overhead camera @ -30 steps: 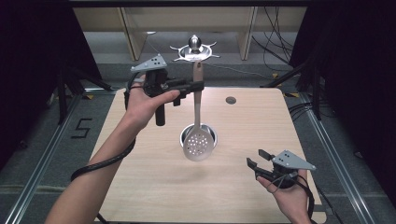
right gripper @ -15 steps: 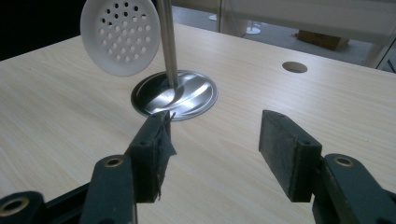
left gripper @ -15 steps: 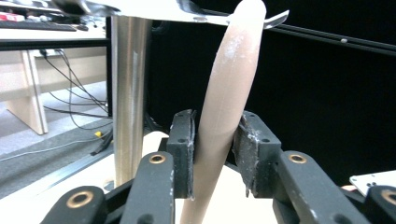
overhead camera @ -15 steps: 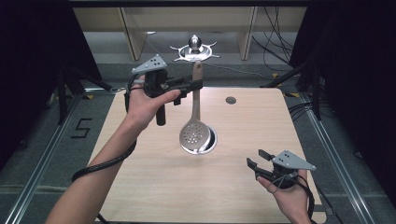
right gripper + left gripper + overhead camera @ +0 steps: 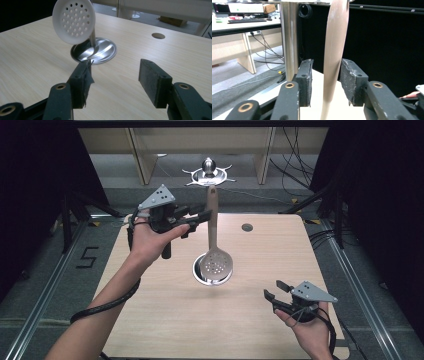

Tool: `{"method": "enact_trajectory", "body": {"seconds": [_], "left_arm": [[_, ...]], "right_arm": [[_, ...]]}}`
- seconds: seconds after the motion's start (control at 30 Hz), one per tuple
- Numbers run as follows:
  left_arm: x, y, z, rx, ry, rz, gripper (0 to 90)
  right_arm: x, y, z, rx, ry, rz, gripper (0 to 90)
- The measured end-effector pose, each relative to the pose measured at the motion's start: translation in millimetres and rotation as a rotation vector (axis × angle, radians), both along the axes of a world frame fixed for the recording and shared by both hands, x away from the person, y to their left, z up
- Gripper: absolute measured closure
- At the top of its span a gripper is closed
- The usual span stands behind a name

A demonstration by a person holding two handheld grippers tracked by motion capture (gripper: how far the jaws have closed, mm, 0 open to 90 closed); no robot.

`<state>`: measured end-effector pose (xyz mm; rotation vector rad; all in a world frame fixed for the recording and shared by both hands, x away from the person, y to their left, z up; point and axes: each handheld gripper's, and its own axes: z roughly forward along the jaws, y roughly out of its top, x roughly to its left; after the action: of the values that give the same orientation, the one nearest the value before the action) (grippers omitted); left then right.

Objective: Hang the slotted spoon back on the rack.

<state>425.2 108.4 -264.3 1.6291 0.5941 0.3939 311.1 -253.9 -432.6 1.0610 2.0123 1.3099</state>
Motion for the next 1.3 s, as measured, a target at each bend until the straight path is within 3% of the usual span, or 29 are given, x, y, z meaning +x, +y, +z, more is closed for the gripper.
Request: {"method": "enact_trajectory", "body": {"seconds": [0.1,0.27,0.33,0.5,0.57,0.7,1.03,1.1,1.2,1.23,1.3], "left_arm": [[-5.7,5.6,-4.0,0.015,-0.013,0.019,53.8],[-13.2,13.0,-9.2,0.039,-0.038,0.047,46.9],[-18.9,17.2,-12.9,0.047,-0.046,0.067,41.1],[-34.5,27.3,-27.6,0.062,-0.062,0.119,37.1],[-42.4,32.4,-37.6,0.062,-0.071,0.134,36.3],[-49.8,38.2,-47.9,0.075,-0.075,0.146,36.2],[-72.4,62.8,-89.0,0.133,-0.038,0.162,38.0],[-78.0,70.0,-106.4,0.144,-0.020,0.169,38.1],[-81.7,78.1,-126.3,0.154,0.018,0.182,38.1],[-81.7,78.1,-126.3,0.154,0.018,0.182,38.1],[-82.4,83.9,-139.6,0.175,0.021,0.189,38.1]], "right_arm": [[-1.4,1.4,0.1,0.026,0.024,-0.003,44.5],[-0.7,0.8,-0.4,0.020,0.016,0.003,44.5],[-2.4,1.4,0.2,0.032,0.040,-0.008,44.4],[-1.9,1.7,0.3,0.025,0.041,-0.010,44.4],[0.0,0.8,0.1,0.006,0.007,0.002,44.4],[-2.6,2.6,-0.1,0.029,0.042,-0.008,44.4],[-0.3,1.4,-1.0,0.015,0.023,0.006,44.3],[-1.9,2.4,-0.9,0.024,0.037,-0.005,44.3],[0.2,1.3,-1.5,0.011,0.021,0.007,44.3],[0.4,1.2,-1.6,0.010,0.024,0.009,44.3],[0.2,1.7,-1.7,0.020,0.030,0.007,44.3]]}}
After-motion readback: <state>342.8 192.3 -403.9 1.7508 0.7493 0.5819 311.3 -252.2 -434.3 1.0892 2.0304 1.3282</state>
